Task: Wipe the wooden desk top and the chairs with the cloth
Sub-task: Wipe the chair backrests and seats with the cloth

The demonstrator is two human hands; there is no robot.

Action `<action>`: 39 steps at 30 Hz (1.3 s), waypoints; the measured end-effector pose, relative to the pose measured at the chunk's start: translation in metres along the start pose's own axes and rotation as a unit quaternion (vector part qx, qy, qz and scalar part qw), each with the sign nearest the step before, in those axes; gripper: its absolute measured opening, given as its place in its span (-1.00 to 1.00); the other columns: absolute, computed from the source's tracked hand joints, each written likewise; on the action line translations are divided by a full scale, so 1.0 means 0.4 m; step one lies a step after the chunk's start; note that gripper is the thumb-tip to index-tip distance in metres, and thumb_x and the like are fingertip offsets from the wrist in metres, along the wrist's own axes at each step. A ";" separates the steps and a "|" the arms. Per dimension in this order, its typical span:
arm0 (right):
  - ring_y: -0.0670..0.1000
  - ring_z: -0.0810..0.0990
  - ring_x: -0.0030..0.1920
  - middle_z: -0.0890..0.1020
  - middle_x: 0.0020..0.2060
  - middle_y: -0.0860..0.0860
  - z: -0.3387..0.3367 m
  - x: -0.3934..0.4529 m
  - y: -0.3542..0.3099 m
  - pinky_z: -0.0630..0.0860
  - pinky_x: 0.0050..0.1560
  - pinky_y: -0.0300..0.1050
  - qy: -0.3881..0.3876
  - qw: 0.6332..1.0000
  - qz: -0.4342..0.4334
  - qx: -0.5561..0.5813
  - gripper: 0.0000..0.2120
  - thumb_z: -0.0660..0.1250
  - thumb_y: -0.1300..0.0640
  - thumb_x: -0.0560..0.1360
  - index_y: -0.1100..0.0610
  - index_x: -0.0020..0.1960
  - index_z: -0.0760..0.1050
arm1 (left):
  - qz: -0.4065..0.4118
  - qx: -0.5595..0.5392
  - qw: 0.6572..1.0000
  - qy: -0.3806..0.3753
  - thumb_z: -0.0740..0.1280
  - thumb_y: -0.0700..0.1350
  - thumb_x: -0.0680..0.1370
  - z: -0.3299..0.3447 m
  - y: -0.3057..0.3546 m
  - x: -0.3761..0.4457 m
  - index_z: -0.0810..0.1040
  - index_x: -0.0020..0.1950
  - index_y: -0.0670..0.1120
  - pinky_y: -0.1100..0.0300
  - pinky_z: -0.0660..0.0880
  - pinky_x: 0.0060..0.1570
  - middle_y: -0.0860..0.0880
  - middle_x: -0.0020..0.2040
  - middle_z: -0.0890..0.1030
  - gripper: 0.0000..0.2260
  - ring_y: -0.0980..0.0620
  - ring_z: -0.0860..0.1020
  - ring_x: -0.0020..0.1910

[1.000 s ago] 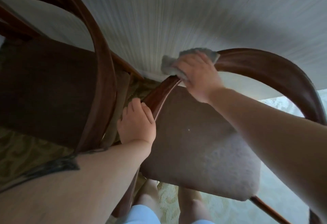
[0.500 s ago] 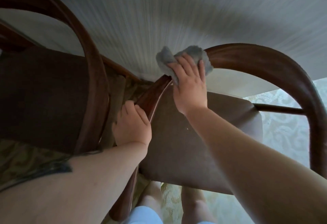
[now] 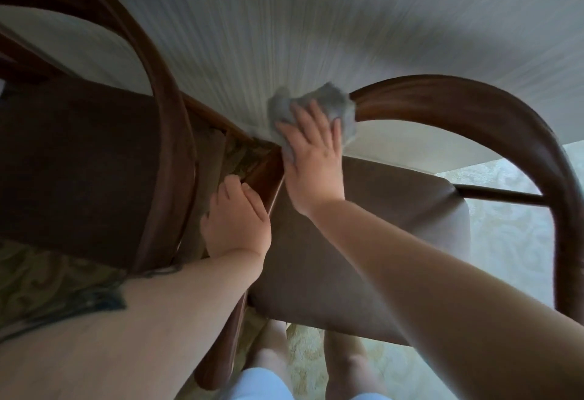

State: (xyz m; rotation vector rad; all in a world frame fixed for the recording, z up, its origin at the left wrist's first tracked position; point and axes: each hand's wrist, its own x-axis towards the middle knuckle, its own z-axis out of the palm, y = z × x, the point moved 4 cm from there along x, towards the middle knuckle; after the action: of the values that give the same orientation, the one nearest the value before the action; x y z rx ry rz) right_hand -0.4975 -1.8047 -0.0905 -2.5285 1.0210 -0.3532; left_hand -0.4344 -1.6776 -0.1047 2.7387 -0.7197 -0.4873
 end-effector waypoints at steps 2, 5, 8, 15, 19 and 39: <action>0.01 0.12 0.52 0.34 0.45 -0.06 0.018 -0.013 -0.042 -0.21 0.51 0.06 -0.150 0.973 -0.174 -0.034 -0.60 0.20 0.11 0.57 -0.06 0.40 0.40 | -0.001 0.010 1.000 0.002 -0.08 0.00 0.62 -0.001 0.003 0.002 0.43 0.19 -0.10 -0.05 0.49 -0.05 -0.09 0.00 0.56 -0.64 -0.10 0.53 -0.02; 0.02 0.25 0.46 0.43 0.38 -0.04 -0.022 0.068 0.034 -0.18 0.50 -0.05 -0.188 0.954 -0.218 -0.087 -0.62 0.18 0.09 0.59 -0.06 0.39 0.40 | 0.002 -0.001 1.000 0.006 -0.07 -0.01 0.62 -0.005 0.002 0.000 0.42 0.21 -0.10 -0.03 0.47 -0.06 -0.08 0.01 0.55 -0.64 -0.09 0.53 0.00; 0.10 0.36 0.38 0.53 0.26 0.05 -0.056 0.093 0.073 -0.02 0.51 0.09 -0.046 0.993 -0.066 -0.092 -0.70 0.20 0.13 0.56 0.07 0.27 0.51 | 0.012 -0.033 0.999 0.013 -0.03 -0.03 0.65 -0.010 -0.004 0.002 0.42 0.22 -0.08 0.02 0.47 -0.11 -0.03 -0.04 0.53 -0.70 -0.06 0.53 -0.05; -0.05 -0.09 0.55 0.14 0.54 -0.06 0.099 -0.247 -0.191 -0.17 0.53 0.02 -0.075 0.988 -0.009 0.135 -0.57 0.20 0.16 0.61 0.01 0.47 0.32 | 0.070 -0.210 0.973 -0.072 0.03 -0.01 0.64 -0.028 -0.149 -0.077 0.43 0.37 -0.06 0.11 0.47 0.09 -0.07 0.20 0.59 -0.64 -0.03 0.57 0.13; -0.06 -0.11 0.55 0.08 0.55 -0.08 0.096 -0.287 -0.161 -0.13 0.53 0.09 -0.174 0.967 -0.177 0.055 -0.45 0.19 0.16 0.56 -0.05 0.52 0.21 | -0.025 -0.209 0.977 -0.038 -0.08 0.15 0.63 -0.014 -0.266 -0.221 0.53 0.17 -0.11 0.22 0.38 0.04 -0.13 0.13 0.62 -0.50 -0.12 0.56 0.12; 0.06 -0.01 0.55 0.13 0.55 -0.01 0.162 -0.579 -0.326 0.04 0.48 0.17 -0.101 0.980 -0.022 0.168 -0.50 0.18 0.20 0.54 0.02 0.48 0.32 | -0.356 -0.599 0.708 -0.120 0.16 0.14 0.56 0.031 -0.354 -0.266 0.64 0.03 -0.12 -0.01 0.49 0.20 -0.14 0.00 0.68 -0.60 -0.09 0.63 0.04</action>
State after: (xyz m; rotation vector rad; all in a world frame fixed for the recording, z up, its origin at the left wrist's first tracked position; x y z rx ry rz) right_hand -0.5573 -1.5384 -0.1104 -2.2308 0.7586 -0.2494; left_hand -0.4665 -1.5060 -0.1369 1.5401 0.5746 -1.0053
